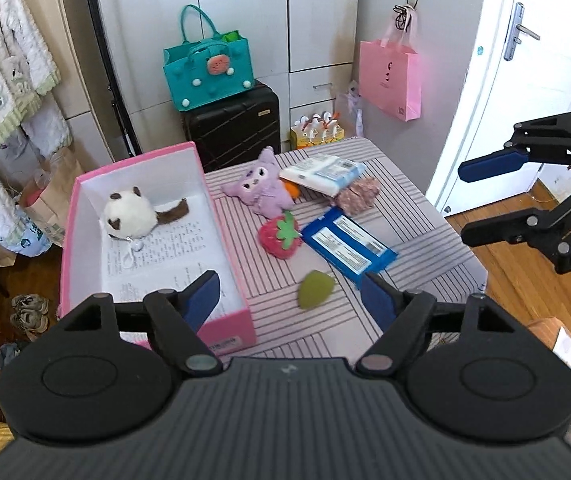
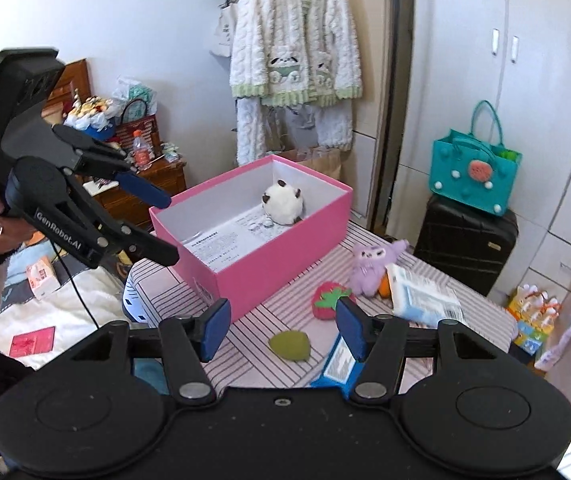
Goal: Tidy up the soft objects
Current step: 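Grasp the green sponge with the left tool while the right tool grasps the pink scrunchie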
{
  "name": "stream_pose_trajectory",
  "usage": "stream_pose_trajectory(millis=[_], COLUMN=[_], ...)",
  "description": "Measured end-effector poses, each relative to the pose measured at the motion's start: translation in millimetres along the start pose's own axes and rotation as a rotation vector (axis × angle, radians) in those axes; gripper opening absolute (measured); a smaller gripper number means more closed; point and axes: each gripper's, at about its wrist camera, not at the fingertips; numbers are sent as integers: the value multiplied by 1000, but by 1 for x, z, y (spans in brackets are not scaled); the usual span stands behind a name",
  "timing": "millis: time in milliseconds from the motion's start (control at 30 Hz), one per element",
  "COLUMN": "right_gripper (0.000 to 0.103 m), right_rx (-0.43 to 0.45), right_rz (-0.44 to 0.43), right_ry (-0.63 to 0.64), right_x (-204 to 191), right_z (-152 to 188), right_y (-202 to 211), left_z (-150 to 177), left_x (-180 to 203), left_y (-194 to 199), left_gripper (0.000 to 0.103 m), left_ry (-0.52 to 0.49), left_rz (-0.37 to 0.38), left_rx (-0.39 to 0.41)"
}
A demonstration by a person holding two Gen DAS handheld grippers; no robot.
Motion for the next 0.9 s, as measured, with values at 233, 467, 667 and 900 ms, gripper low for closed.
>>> stream_pose_trajectory(millis=[233,467,667,900], right_gripper=[69,74,77,84], right_rx=[13,14,32,52], right_rz=[3,18,34,68], right_ry=[-95,-132,-133,-173], right_x=[13,29,42,66], right_z=[45,75,89,98], right_y=[-8,-25,-38,-61], left_z=[23,36,34,30], left_x=[20,37,48,56], left_y=[-18,-46,-82,-135], left_gripper=[79,83,84,86], left_ry=[-17,-12,4,26], left_rz=[-35,-25,4,-18], left_rx=[53,77,80,48])
Point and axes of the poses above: each gripper's, at about its wrist camera, not at the fingertips, and y roughly against the way its jaws point, x to its right, z to its underside, and after that the axes turned 7 degrees about -x, right-handed
